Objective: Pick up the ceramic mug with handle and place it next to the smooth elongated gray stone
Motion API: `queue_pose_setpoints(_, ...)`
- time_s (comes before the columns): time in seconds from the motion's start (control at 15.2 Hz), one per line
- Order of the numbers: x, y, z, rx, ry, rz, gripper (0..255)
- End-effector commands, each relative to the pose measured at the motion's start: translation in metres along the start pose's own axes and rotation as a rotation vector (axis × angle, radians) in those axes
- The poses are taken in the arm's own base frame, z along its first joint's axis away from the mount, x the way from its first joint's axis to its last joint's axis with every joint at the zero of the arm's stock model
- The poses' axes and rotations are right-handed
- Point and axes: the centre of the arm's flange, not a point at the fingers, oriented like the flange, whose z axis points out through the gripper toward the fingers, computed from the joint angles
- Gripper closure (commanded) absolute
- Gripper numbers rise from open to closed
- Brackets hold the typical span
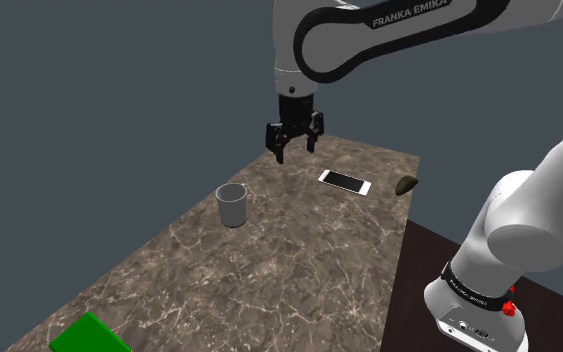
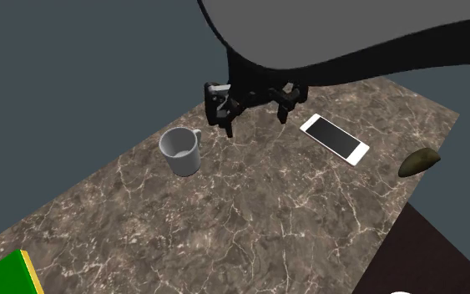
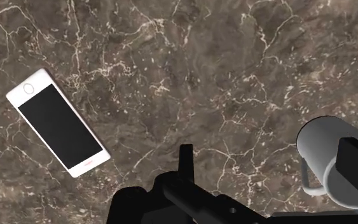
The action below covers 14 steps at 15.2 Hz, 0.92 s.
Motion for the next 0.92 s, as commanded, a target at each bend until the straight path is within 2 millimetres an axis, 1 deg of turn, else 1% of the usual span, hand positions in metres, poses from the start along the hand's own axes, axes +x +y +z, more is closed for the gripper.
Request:
queue_pose_setpoints(0.0,0.011,-0.022,0.013,-0.001,-0.002,0.008,0)
queue_pose_setpoints(0.86,0.086,-0.161,0.086,-0.010,-0.014,0.054,0)
